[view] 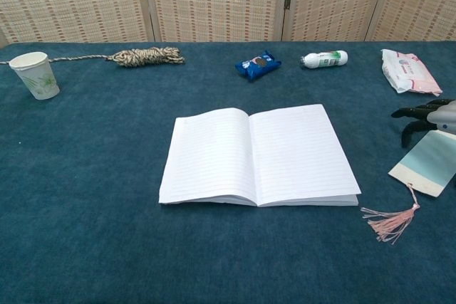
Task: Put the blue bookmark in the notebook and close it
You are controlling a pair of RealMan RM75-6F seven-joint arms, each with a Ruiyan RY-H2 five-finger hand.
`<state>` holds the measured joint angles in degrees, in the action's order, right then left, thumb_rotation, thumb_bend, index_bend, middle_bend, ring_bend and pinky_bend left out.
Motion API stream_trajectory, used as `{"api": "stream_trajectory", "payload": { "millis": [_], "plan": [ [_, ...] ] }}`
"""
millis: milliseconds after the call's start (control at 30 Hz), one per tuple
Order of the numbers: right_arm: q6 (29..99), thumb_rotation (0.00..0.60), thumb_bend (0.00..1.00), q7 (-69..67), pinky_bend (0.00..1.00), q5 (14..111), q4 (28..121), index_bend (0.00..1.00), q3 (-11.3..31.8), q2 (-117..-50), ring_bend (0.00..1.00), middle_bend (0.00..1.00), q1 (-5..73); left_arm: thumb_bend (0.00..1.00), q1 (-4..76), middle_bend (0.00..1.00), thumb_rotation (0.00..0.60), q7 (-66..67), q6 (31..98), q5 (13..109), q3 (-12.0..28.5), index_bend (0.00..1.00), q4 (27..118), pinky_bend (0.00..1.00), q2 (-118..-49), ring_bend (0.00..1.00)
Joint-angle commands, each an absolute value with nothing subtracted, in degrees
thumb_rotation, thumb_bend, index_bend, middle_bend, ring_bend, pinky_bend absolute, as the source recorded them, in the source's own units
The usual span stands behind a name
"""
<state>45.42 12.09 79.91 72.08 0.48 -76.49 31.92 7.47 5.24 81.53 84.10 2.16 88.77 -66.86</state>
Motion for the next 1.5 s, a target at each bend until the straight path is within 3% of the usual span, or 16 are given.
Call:
{"api": "stream_trajectory", "payload": {
  "millis": [33,300,633,900,1167,1500],
  "plan": [
    [45.2,0.600,0.12,12.3,0.00,79.6,71.9,0.32,0.4,-76.6,0.00,0.00,32.1,0.14,7.5,0.00,0.600,5.3,81.6,84.1,2.2,0.04,88.9,0.00,-66.8,0.00],
    [45.2,0.600,0.13,13.0,0.00,79.0,71.3,0.35,0.0,-77.1,0.00,0.00,32.2,0.14,7.4,0.00,0.600,5.3,81.8,84.2,2.1,0.04,89.0,0.00,-66.8,0.00],
    [50.3,0.600,0.14,12.1,0.00,81.7,70.4,0.53,-0.4,-77.5,0.01,0.06,31.1,0.14,7.4,0.00,0.600,5.4,81.7,84.2,2.1,0.04,88.9,0.00,-66.8,0.00],
    [52.9,0.600,0.14,11.4,0.00,83.5,71.2,0.54,-0.5,-77.3,0.01,0.07,30.8,0.14,7.4,0.00,0.600,5.2,81.9,84.2,2.1,0.04,88.9,0.00,-66.8,0.00],
    [65.4,0.600,0.14,12.3,0.00,95.3,69.4,0.54,-0.2,-77.6,0.03,0.08,32.1,0.14,7.4,0.00,0.600,5.4,81.8,84.0,2.2,0.04,88.9,0.00,-67.0,0.00],
    [71.0,0.600,0.14,8.5,0.00,107.7,71.2,0.53,-0.9,-77.8,0.03,0.08,38.6,0.14,7.4,0.00,0.600,4.8,81.8,83.6,2.4,0.04,89.1,0.00,-66.9,0.00]
  ]
}}
